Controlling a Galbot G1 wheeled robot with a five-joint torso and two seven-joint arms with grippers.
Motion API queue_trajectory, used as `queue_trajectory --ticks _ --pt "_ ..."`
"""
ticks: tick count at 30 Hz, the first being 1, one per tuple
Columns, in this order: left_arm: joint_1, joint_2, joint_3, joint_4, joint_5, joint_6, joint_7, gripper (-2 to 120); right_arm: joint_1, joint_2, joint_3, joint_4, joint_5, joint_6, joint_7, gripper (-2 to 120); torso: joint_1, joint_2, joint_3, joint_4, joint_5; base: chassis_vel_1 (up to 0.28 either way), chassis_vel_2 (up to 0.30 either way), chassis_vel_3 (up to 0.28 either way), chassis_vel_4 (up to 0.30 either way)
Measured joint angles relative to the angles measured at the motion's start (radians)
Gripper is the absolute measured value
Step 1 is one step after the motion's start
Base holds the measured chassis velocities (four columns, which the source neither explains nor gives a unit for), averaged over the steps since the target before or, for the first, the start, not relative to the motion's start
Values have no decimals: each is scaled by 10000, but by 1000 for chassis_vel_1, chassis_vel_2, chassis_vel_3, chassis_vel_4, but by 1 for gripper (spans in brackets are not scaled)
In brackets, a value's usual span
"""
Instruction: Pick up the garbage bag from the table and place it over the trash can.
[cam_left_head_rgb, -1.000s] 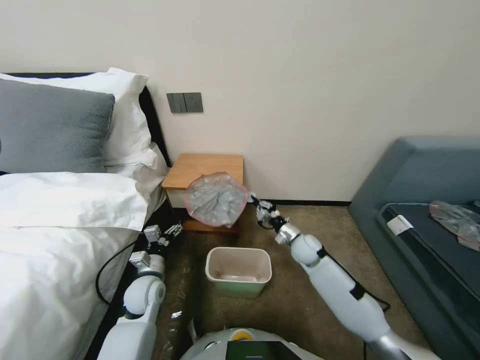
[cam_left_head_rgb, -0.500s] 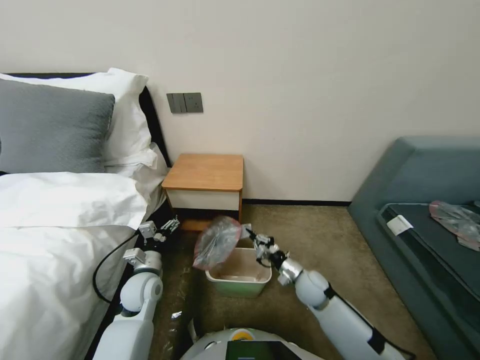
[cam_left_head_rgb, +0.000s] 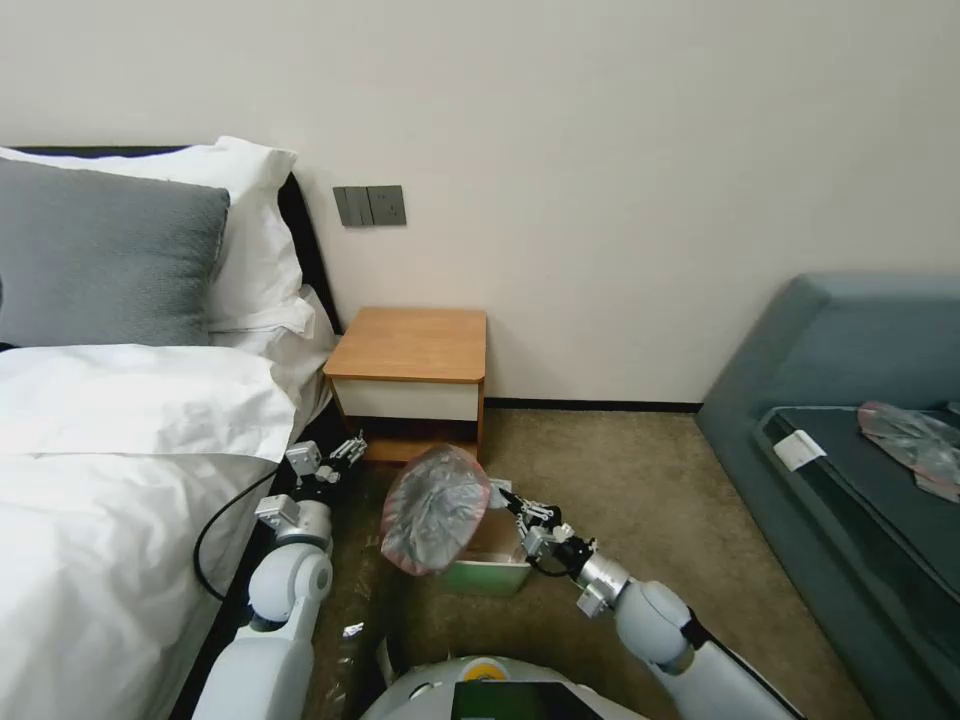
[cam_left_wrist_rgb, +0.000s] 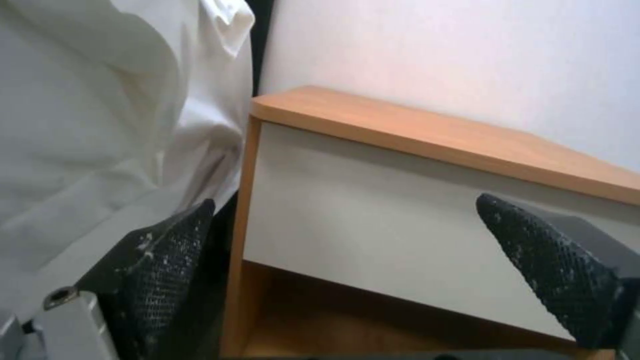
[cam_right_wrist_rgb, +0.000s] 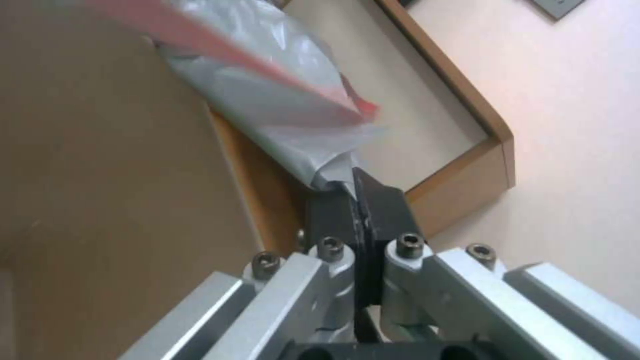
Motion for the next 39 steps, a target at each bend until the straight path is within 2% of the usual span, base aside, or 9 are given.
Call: queue_trajectory --ticks 19,23,24,26,28,31,32,35,39 --pt "7 -13 166 23 204 8 55 100 -647 -193 354 307 375 -47 -496 0 0 0 0 0 -1 0 0 0 0" --pt "100 -33 184 24 357 -35 66 100 -875 -451 645 466 899 -5 -850 20 0 0 0 0 0 0 0 0 0" --pt "100 -33 184 24 357 -35 66 100 -875 -451 645 466 899 -5 -850 20 0 0 0 0 0 0 0 0 0" --pt "146 -47 225 27 475 -64 73 100 -972 -672 822 585 1183 -20 -975 30 0 0 0 -1 -1 0 0 0 0" --pt "182 -43 251 28 525 -82 76 100 -994 -748 897 618 1259 -25 -1012 34 0 -1 0 0 0 0 0 0 0" --pt "316 19 290 28 704 -144 96 100 -1137 -1077 1241 770 1528 -45 -1066 48 0 -1 0 0 0 0 0 0 0" --pt "316 19 290 28 704 -144 96 100 -1137 -1077 1241 770 1528 -45 -1066 48 0 -1 0 0 0 0 0 0 0" --pt "392 160 299 55 1087 -110 106 100 -1386 -1496 1764 968 1809 -51 -1141 64 0 0 0 0 0 0 0 0 0" --pt "384 233 326 81 1143 -75 106 100 -1547 -1679 2051 1074 1938 -47 -1165 71 0 0 0 0 -1 0 0 0 0"
